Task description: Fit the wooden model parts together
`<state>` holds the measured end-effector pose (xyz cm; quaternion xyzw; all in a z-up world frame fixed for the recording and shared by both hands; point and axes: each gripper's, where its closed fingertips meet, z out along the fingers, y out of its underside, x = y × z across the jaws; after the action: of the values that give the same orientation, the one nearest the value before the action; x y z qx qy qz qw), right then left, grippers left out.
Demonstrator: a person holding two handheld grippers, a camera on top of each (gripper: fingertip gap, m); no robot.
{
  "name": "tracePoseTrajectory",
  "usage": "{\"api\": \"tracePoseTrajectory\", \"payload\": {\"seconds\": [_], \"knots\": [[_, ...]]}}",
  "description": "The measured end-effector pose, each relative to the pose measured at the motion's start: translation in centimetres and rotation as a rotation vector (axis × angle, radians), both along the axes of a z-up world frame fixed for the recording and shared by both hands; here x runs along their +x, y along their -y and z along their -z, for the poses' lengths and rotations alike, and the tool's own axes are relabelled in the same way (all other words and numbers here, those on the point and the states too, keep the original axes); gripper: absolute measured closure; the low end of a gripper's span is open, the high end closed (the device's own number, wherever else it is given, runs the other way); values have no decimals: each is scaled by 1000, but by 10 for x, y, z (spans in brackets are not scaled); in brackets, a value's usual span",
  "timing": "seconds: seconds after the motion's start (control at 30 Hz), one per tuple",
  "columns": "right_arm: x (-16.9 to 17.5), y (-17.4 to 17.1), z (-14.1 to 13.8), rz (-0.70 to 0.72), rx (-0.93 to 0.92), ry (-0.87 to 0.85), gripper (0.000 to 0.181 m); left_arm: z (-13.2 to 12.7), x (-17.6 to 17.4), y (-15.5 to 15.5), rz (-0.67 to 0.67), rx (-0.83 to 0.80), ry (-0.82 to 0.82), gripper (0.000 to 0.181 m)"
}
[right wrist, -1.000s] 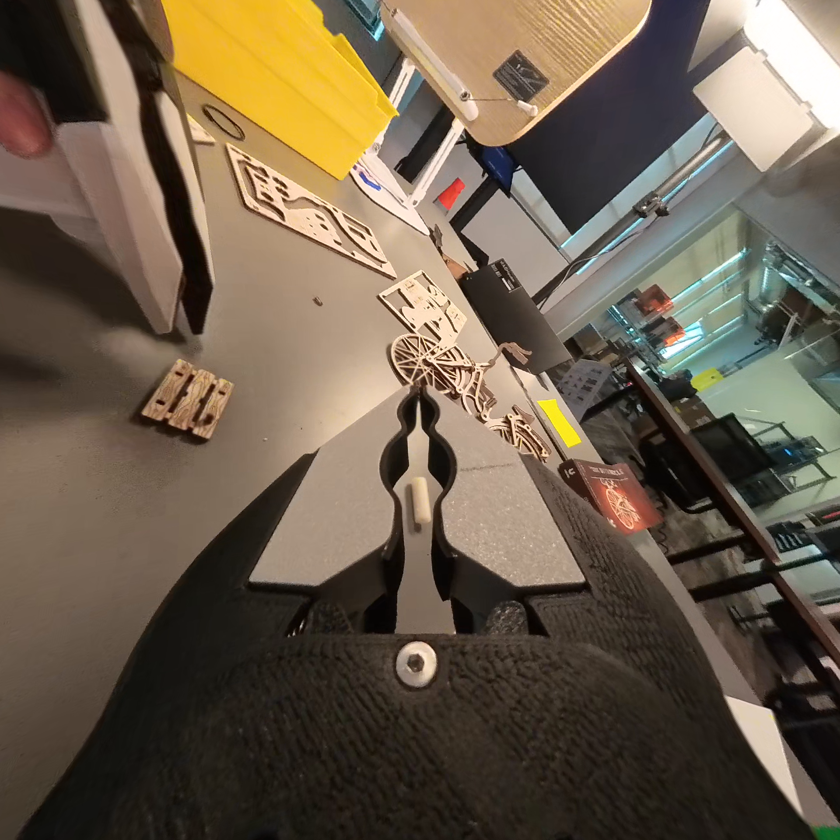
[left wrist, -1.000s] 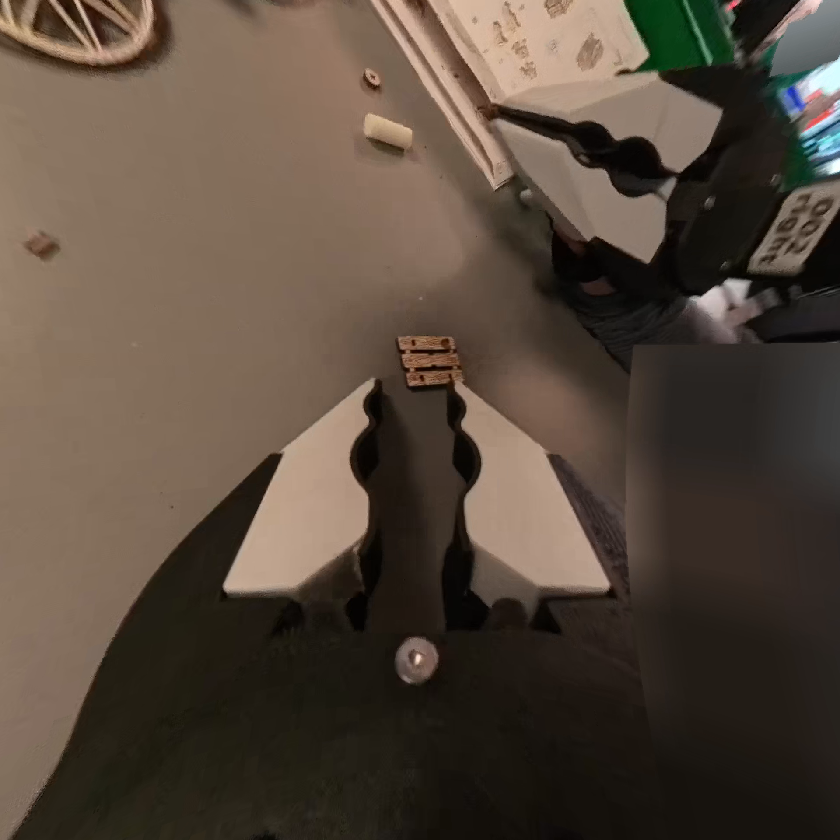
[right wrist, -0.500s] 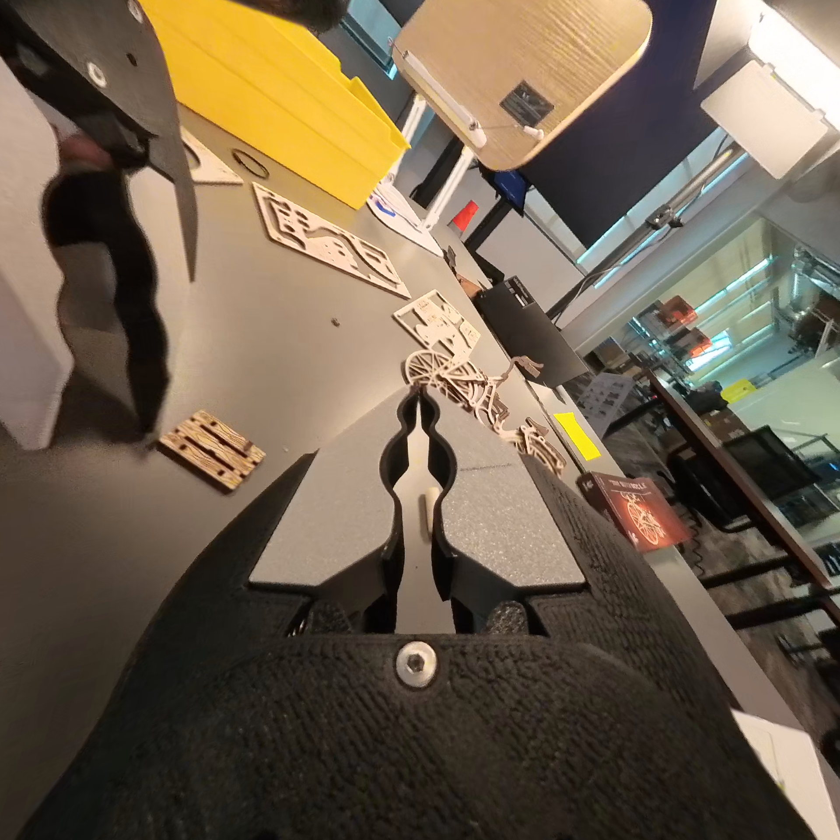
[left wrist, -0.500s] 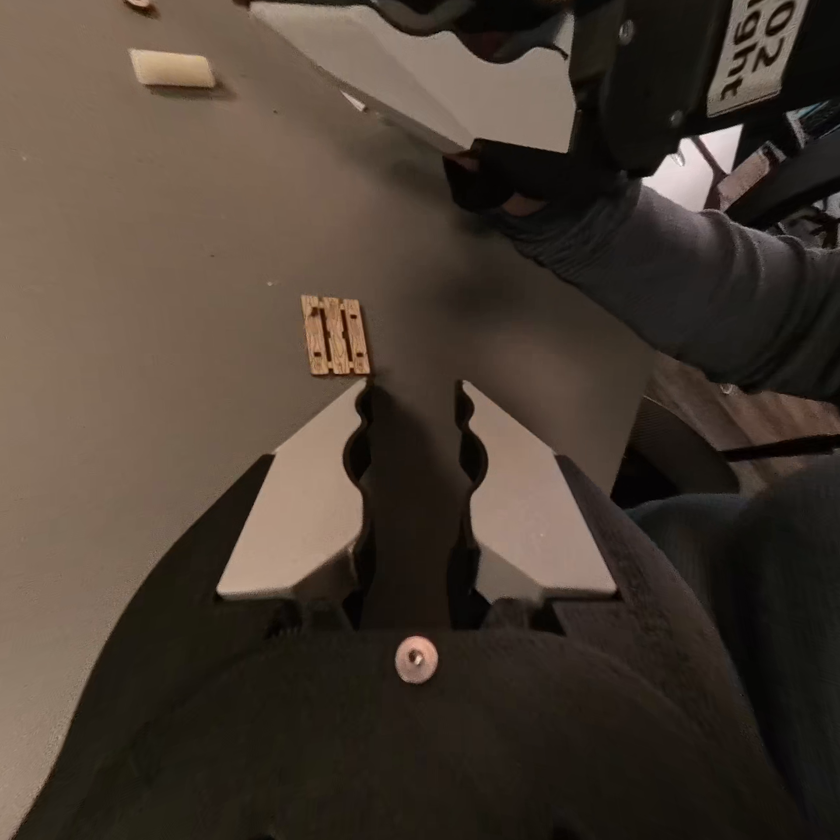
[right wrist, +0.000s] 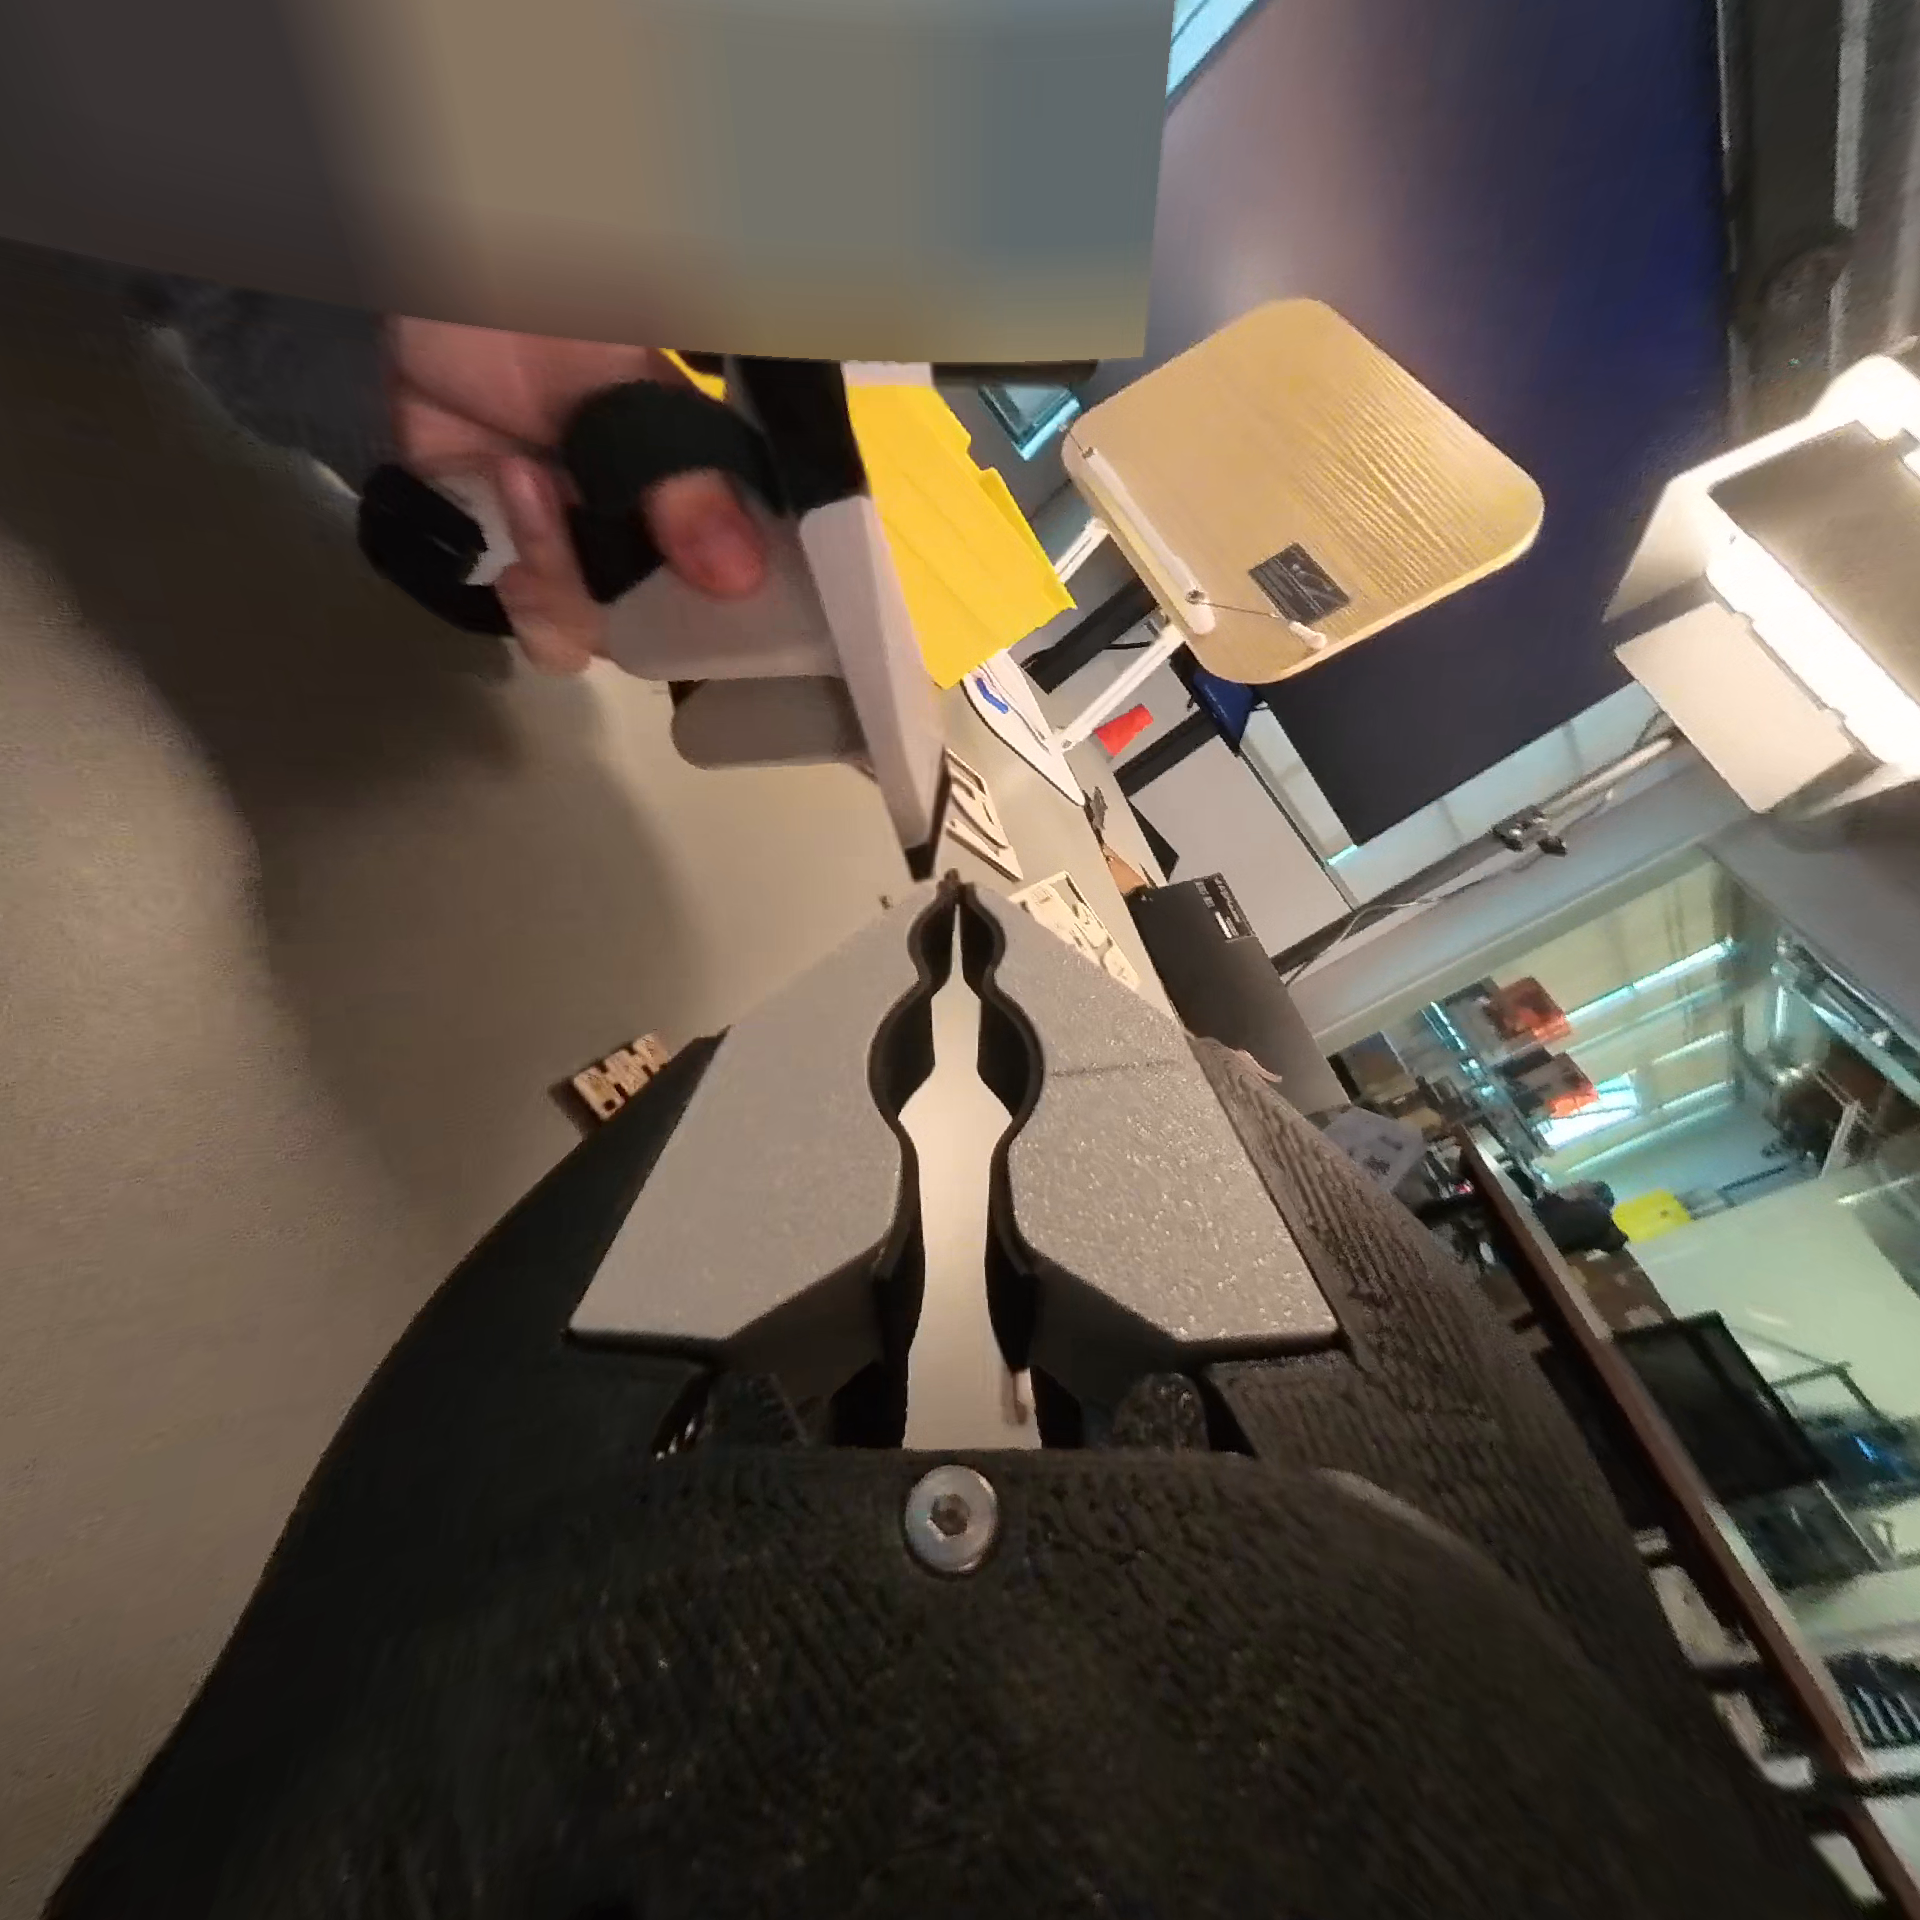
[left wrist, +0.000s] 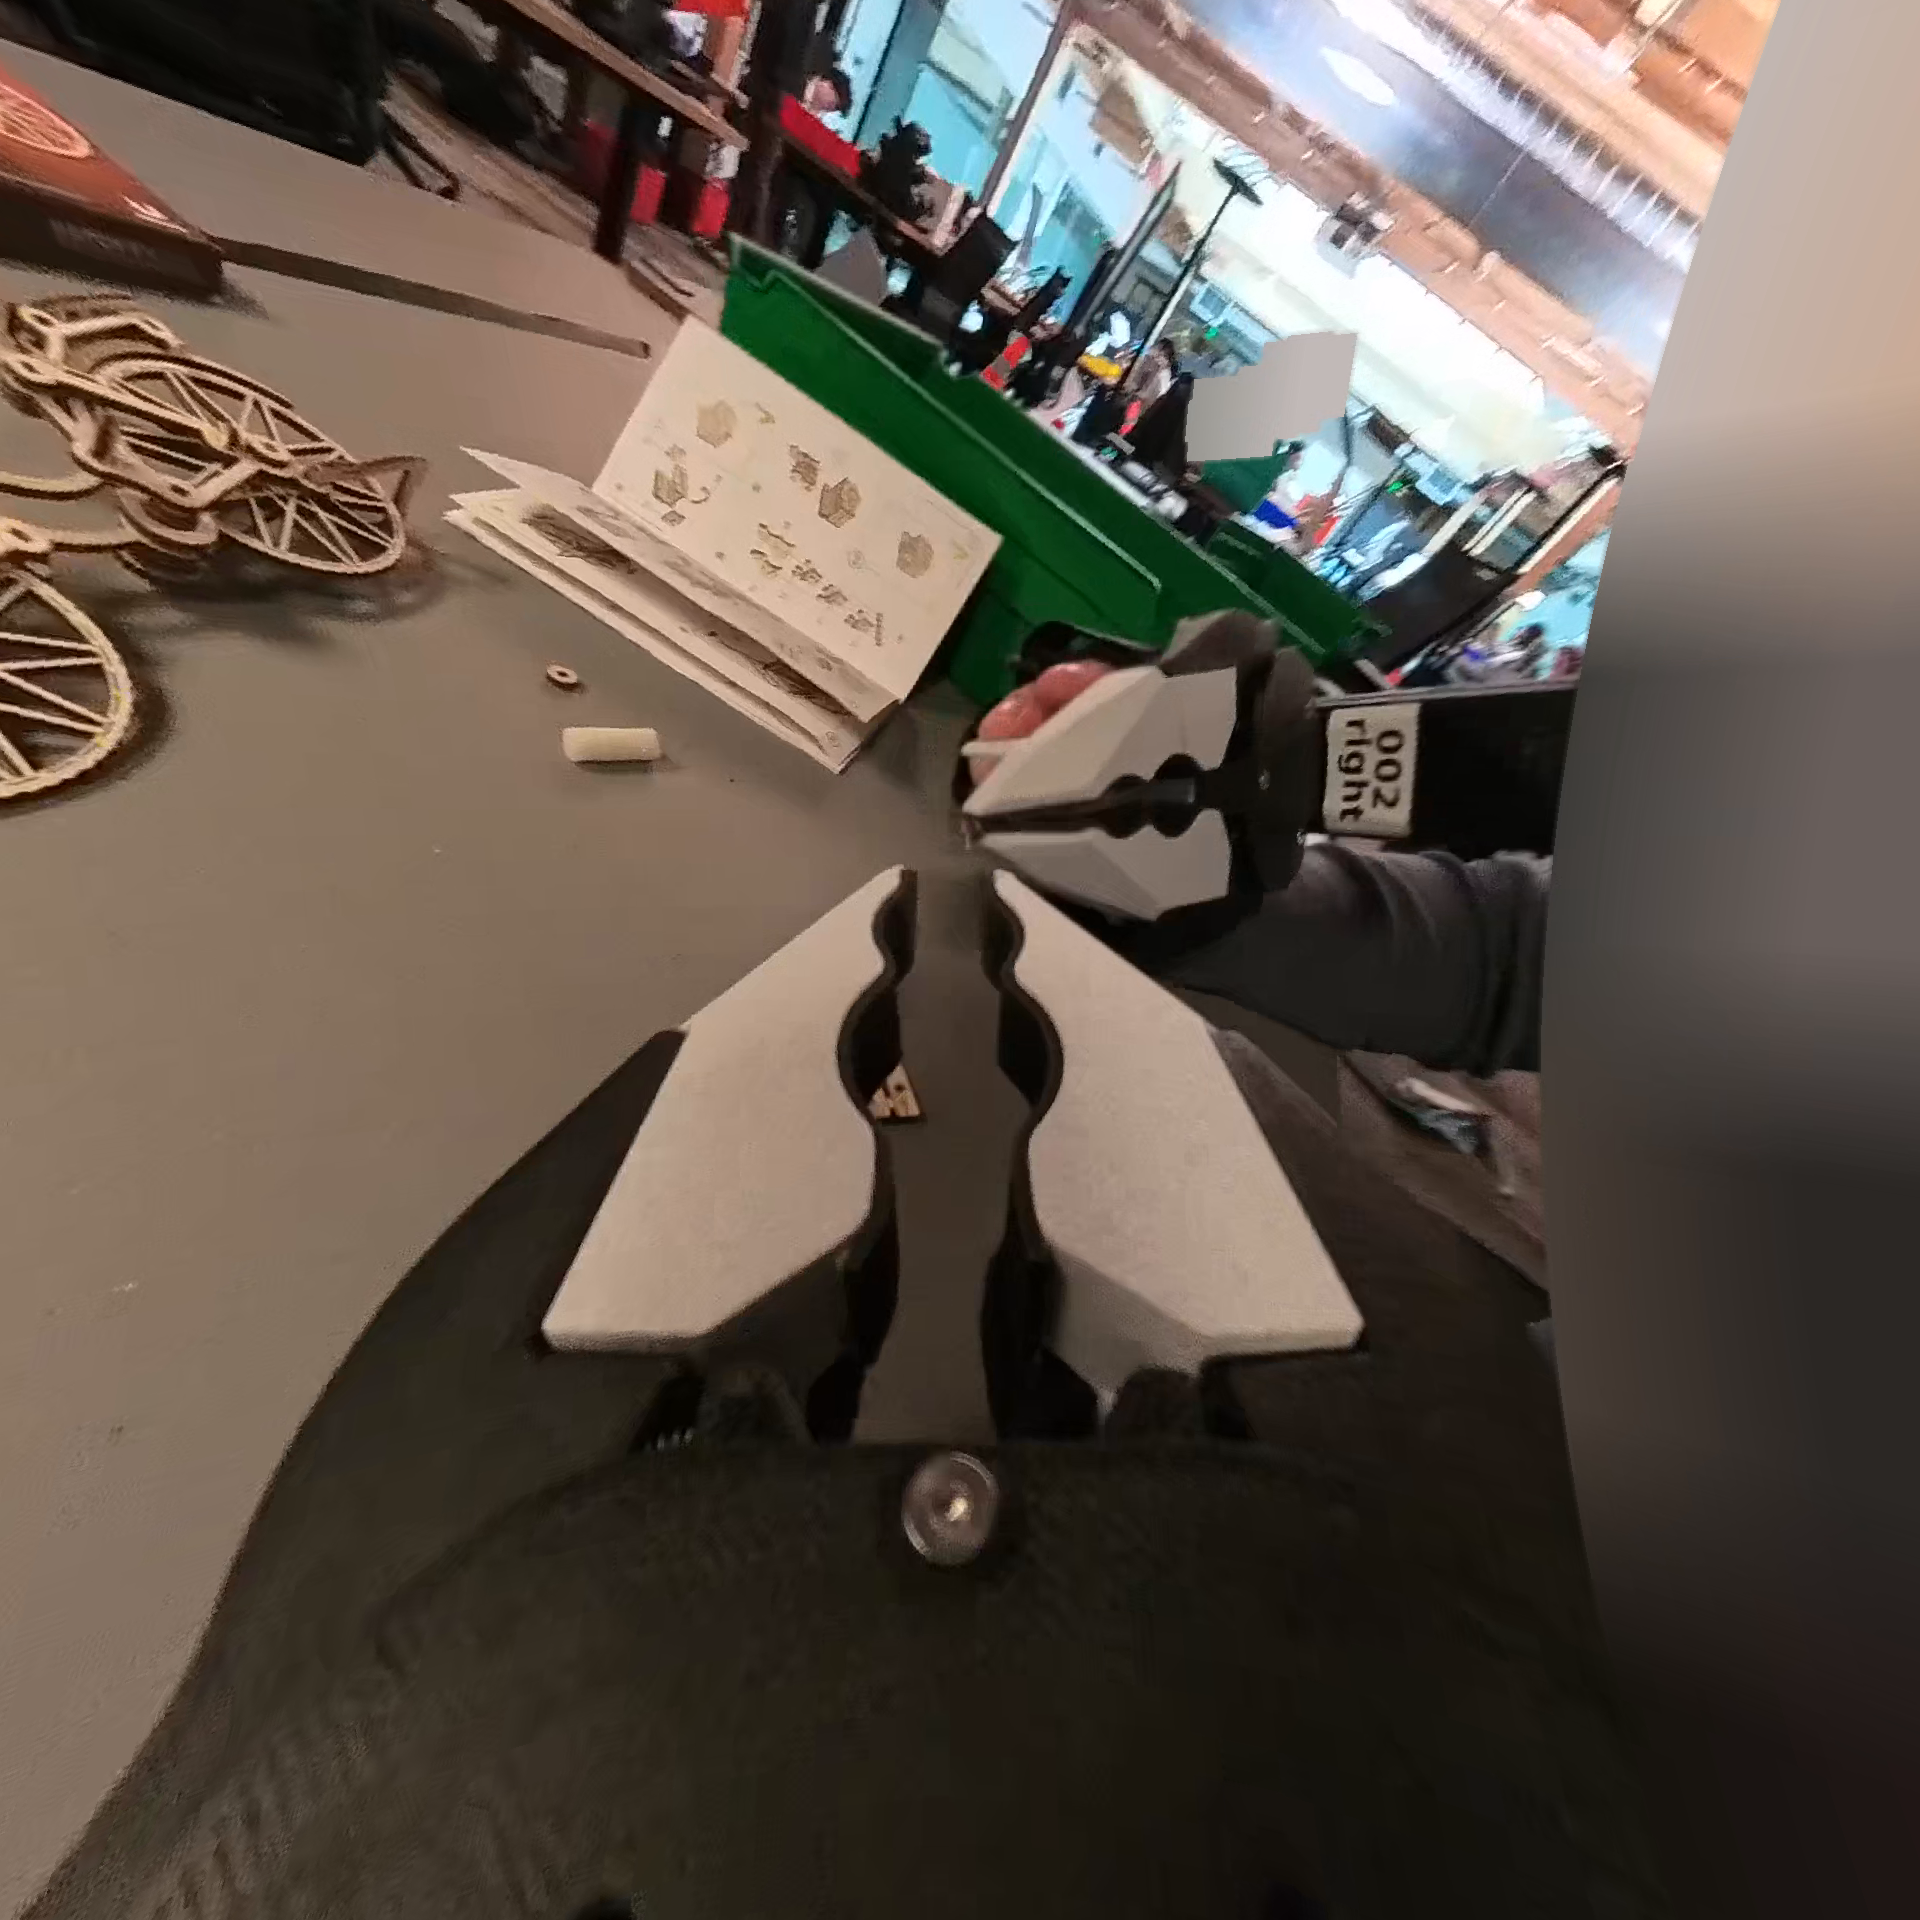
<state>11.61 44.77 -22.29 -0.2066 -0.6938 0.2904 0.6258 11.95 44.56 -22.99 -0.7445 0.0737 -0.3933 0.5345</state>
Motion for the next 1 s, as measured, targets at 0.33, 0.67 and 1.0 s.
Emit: {"api": "tracePoseTrajectory", "payload": {"seconds": [0.33, 0.67, 1.0], "knots": [[0, 9, 5, -47, 31, 23, 181, -4, 7, 7, 127, -6, 136, 181], [-2, 7, 8, -16, 66, 29, 181, 1, 7, 5, 134, -38, 127, 177], [0, 8, 3, -24, 28, 3, 180, -3, 7, 4, 86, 51, 23, 181]]}}
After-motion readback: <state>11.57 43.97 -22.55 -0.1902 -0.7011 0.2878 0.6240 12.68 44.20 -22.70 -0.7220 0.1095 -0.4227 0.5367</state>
